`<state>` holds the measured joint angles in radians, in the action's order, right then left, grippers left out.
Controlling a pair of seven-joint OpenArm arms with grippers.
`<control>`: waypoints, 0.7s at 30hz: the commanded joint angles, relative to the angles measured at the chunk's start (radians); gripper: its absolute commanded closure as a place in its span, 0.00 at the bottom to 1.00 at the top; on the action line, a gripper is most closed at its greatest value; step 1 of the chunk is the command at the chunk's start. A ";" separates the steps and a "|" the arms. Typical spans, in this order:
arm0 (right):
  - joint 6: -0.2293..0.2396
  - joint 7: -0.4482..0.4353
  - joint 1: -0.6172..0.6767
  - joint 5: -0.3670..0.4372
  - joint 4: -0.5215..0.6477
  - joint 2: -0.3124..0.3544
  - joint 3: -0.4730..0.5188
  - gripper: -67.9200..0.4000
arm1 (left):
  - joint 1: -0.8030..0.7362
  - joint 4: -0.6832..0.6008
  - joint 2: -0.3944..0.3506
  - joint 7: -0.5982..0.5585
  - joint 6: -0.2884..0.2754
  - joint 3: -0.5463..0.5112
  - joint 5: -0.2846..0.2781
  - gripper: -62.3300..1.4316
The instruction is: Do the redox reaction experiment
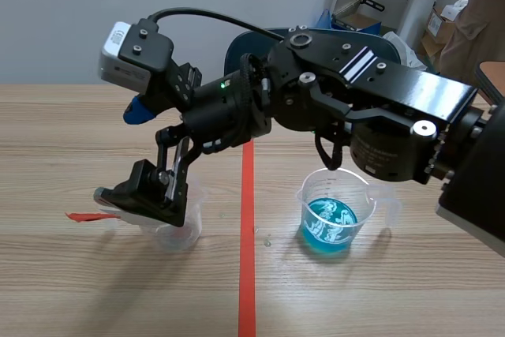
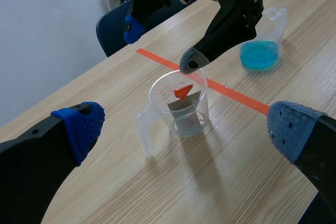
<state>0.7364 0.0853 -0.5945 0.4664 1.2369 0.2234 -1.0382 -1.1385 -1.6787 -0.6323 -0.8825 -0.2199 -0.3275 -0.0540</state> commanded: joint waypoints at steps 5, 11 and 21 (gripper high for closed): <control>-0.042 -0.021 0.010 0.021 0.077 0.064 0.019 0.00 | -0.009 -0.009 0.003 -0.018 0.018 -0.002 -0.011 0.00; -0.093 -0.052 0.069 0.043 0.201 0.163 0.091 0.00 | -0.064 -0.026 0.003 -0.041 0.075 -0.048 -0.015 0.00; -0.188 -0.082 0.244 0.098 0.399 0.340 0.275 0.00 | -0.118 -0.105 0.091 -0.032 0.076 -0.194 -0.071 0.00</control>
<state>0.5541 0.0231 -0.3492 0.5533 1.6260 0.5552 -0.7818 -1.2652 -1.7573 -0.5686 -0.8997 -0.1467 -0.5175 -0.1173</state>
